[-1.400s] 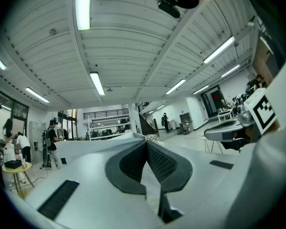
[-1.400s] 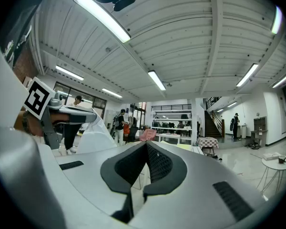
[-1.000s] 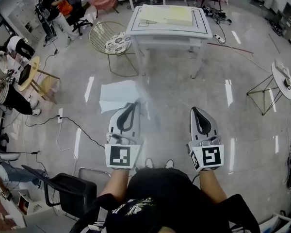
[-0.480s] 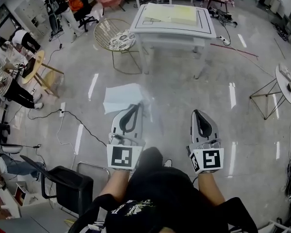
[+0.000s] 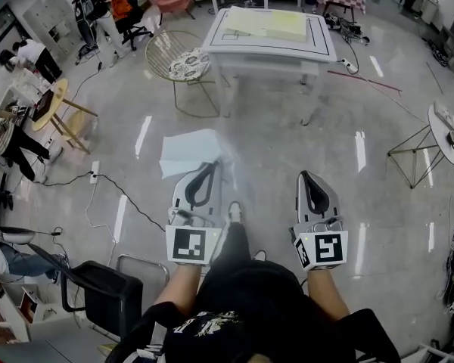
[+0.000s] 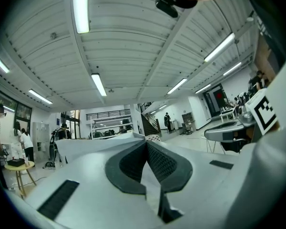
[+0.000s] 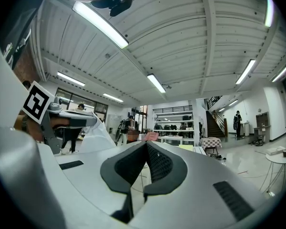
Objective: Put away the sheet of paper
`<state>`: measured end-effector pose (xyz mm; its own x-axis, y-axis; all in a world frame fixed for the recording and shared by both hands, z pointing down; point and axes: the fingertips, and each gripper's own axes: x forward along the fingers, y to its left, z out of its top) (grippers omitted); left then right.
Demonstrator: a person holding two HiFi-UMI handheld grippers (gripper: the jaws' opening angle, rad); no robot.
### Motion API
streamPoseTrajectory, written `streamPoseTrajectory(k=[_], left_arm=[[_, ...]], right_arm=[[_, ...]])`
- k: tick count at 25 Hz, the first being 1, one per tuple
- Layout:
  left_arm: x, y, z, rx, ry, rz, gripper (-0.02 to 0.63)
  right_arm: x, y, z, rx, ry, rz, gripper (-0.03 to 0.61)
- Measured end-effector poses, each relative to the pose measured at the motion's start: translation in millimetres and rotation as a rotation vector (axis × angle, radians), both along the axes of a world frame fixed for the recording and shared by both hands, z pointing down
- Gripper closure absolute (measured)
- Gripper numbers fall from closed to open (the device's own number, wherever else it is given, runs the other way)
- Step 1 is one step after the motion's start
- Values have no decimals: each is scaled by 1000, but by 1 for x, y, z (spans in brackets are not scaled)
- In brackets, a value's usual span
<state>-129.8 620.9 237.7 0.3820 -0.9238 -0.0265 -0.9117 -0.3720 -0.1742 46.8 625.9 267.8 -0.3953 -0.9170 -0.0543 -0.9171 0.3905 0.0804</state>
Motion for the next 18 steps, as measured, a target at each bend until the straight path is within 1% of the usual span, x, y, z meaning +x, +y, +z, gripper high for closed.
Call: streamPoseTrajectory(k=[2,7,9,12,18], left_arm=[[2,-4,0,10,9,8,614],[2,-18,2,2,23,16,614],[3,-24,4,-4,27,22,614],[3,-37,6,-9,31,25,614],[3,-73,5,-14,33,33,614]], right_arm=[[0,-2,2,-8,6,3,580],[-4,-13,-5,10,22,-6,580],[-4,-19,-1,-3,23,-1,580],[-3,-31,3,-18,24,5,580],[-6,-65,-1,-7,30,4,580]])
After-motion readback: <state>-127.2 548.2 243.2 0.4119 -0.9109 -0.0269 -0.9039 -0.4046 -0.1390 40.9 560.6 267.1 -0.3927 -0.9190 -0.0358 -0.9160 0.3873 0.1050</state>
